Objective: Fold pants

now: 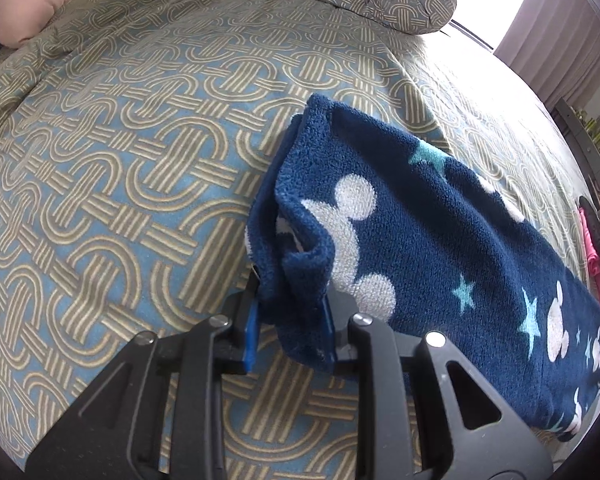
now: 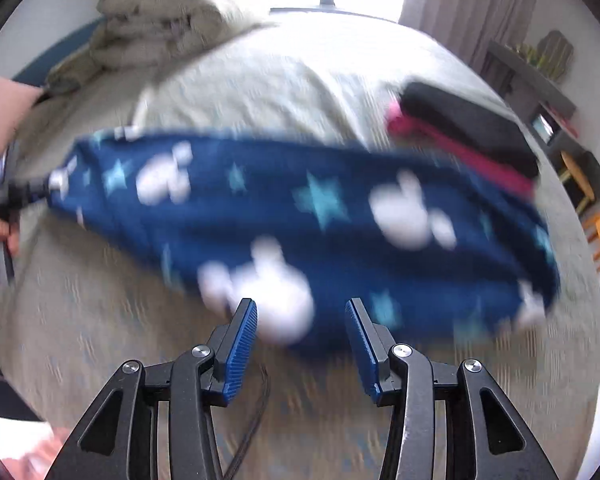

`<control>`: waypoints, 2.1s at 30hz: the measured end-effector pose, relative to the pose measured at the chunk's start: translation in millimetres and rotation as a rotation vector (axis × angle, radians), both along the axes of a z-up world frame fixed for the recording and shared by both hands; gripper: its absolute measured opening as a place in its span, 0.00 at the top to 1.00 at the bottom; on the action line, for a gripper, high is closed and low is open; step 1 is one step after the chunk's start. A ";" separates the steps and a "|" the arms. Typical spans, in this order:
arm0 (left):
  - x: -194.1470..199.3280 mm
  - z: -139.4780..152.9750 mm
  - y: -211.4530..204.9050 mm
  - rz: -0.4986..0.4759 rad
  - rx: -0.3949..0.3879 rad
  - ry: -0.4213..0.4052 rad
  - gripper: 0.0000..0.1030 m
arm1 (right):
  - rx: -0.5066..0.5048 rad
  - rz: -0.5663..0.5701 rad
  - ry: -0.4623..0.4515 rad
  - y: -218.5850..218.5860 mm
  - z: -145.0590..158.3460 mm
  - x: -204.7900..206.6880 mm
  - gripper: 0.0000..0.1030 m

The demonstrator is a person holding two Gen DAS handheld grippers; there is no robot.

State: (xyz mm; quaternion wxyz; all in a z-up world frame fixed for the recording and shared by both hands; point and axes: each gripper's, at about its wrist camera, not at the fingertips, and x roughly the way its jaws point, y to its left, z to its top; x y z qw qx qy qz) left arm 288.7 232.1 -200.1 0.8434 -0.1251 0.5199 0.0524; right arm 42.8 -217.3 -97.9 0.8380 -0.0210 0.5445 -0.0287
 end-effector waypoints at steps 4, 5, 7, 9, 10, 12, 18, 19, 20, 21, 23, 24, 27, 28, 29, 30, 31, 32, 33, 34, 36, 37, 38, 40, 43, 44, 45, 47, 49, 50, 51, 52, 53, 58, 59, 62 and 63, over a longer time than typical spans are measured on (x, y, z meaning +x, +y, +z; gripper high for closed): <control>-0.1 0.6 -0.4 -0.009 0.011 0.002 0.74 | -0.057 -0.034 -0.011 -2.4 -17.1 -25.6 0.44; -0.6 1.5 -0.9 -0.009 0.012 0.004 0.74 | -0.072 -0.024 -0.031 4.6 -20.8 -22.2 0.44; -0.5 2.1 0.5 -0.003 0.003 0.009 0.74 | -0.085 0.019 -0.082 21.4 -28.2 -14.9 0.42; 0.4 1.4 3.1 0.009 -0.018 0.013 0.74 | -0.123 0.047 -0.081 37.3 -41.8 1.8 0.38; 0.8 0.4 5.4 0.019 -0.034 0.013 0.73 | -0.182 0.044 -0.070 44.4 -53.4 15.5 0.40; 0.3 -1.3 9.5 0.028 -0.052 0.011 0.72 | -0.299 -0.019 -0.084 47.6 -66.4 37.3 0.71; -0.4 -0.6 10.7 0.002 -0.061 -0.011 0.74 | -0.125 -0.085 -0.114 8.9 -13.3 26.7 0.95; 1.2 -0.9 10.1 0.002 -0.057 -0.010 0.74 | -0.118 -0.063 -0.084 8.8 -13.3 23.3 0.95; 2.4 -1.2 9.9 0.003 -0.054 -0.009 0.74 | -0.106 -0.057 -0.054 8.3 -18.1 23.3 0.95; 3.3 -1.7 9.5 0.003 -0.054 -0.008 0.74 | -0.102 -0.051 -0.027 8.2 -25.1 25.0 0.95; 2.7 -2.1 10.2 0.002 -0.058 -0.009 0.74 | -0.115 -0.059 0.000 4.2 -42.8 27.1 0.94; 1.9 -2.0 11.1 -0.001 -0.058 -0.009 0.74 | -0.128 -0.071 0.014 2.6 -49.3 27.6 0.92; 0.5 -1.9 13.2 -0.010 -0.061 -0.009 0.74 | -0.130 -0.085 0.049 0.6 -58.8 21.6 0.83; 0.6 -2.6 13.4 -0.009 -0.064 -0.008 0.73 | -0.124 -0.084 0.065 0.3 -59.9 18.4 0.82; 0.7 -3.2 15.1 -0.006 -0.066 -0.008 0.73 | -0.122 -0.083 0.086 0.1 -61.0 14.3 0.82; 0.8 -3.6 15.3 -0.004 -0.066 -0.007 0.73 | -0.121 -0.086 0.100 -2.1 -61.4 11.4 0.82; 0.8 -4.0 15.3 -0.003 -0.065 -0.008 0.73 | -0.120 -0.094 0.108 -3.9 -61.4 8.2 0.82; 0.7 -4.5 14.7 -0.002 -0.062 -0.008 0.72 | -0.114 -0.103 0.115 -6.4 -59.8 6.3 0.82; 0.8 -5.0 14.5 -0.003 -0.057 -0.007 0.72 | -0.105 -0.107 0.114 -8.2 -56.0 5.0 0.82; 0.7 -5.3 14.3 -0.003 -0.053 -0.007 0.70 | -0.092 -0.104 0.102 -9.0 -50.3 4.2 0.79; 1.8 -6.2 13.8 -0.001 -0.048 -0.005 0.67 | -0.061 -0.086 0.066 -6.0 -39.7 5.4 0.75; 2.4 -7.0 15.0 0.004 -0.053 -0.003 0.66 | -0.027 -0.064 0.045 -2.8 -33.2 7.8 0.70; 2.9 -7.7 16.3 0.008 -0.060 -0.002 0.66 | -0.007 -0.053 0.031 -0.1 -28.3 8.9 0.68; 3.2 -8.4 18.0 0.007 -0.080 -0.005 0.71 | 0.035 -0.038 -0.012 7.4 -19.0 18.9 0.65; 4.6 -7.2 16.5 -0.005 -0.067 -0.004 0.76 | 0.087 -0.038 -0.075 19.7 -11.4 37.6 0.65; 4.8 -6.0 14.8 -0.012 -0.049 -0.004 0.76 | 0.118 -0.032 -0.092 24.9 -14.0 48.4 0.65; 4.8 -4.9 13.5 -0.016 -0.036 -0.004 0.77 | 0.135 -0.026 -0.084 28.1 -19.6 58.8 0.65; 4.6 -3.4 12.4 -0.018 -0.024 -0.006 0.77 | 0.119 -0.009 -0.011 37.4 -38.0 72.6 0.65; 3.6 -2.6 12.7 -0.010 -0.025 -0.007 0.77 | 0.042 -0.040 0.109 37.1 -70.0 85.5 0.65; 4.5 -1.9 12.0 -0.009 -0.022 -0.007 0.77 | 0.057 -0.052 0.136 34.3 -79.5 87.8 0.65; 4.4 0.0 10.8 -0.011 -0.013 -0.009 0.77 | 0.068 -0.060 0.124 33.1 -76.9 87.4 0.64; 3.0 2.4 9.9 -0.013 -0.004 -0.010 0.77 | 0.073 -0.055 0.134 33.6 -73.6 87.8 0.64; 2.2 5.5 8.0 -0.017 0.008 -0.014 0.77 | 0.074 -0.045 0.149 34.5 -69.1 87.9 0.64; 0.2 37.5 -15.1 -0.069 0.099 -0.084 0.77 | 0.101 -0.022 0.118 31.9 -42.0 83.2 0.64; 0.1 42.0 -18.5 -0.077 0.108 -0.093 0.77 | 0.099 -0.021 0.104 31.4 -36.7 83.0 0.64; 0.4 57.6 -33.6 -0.108 0.142 -0.120 0.77 | 0.103 -0.011 0.074 30.6 -27.3 87.0 0.62; 0.4 62.1 -38.1 -0.117 0.148 -0.127 0.77 | 0.106 -0.009 0.069 30.2 -25.9 88.7 0.62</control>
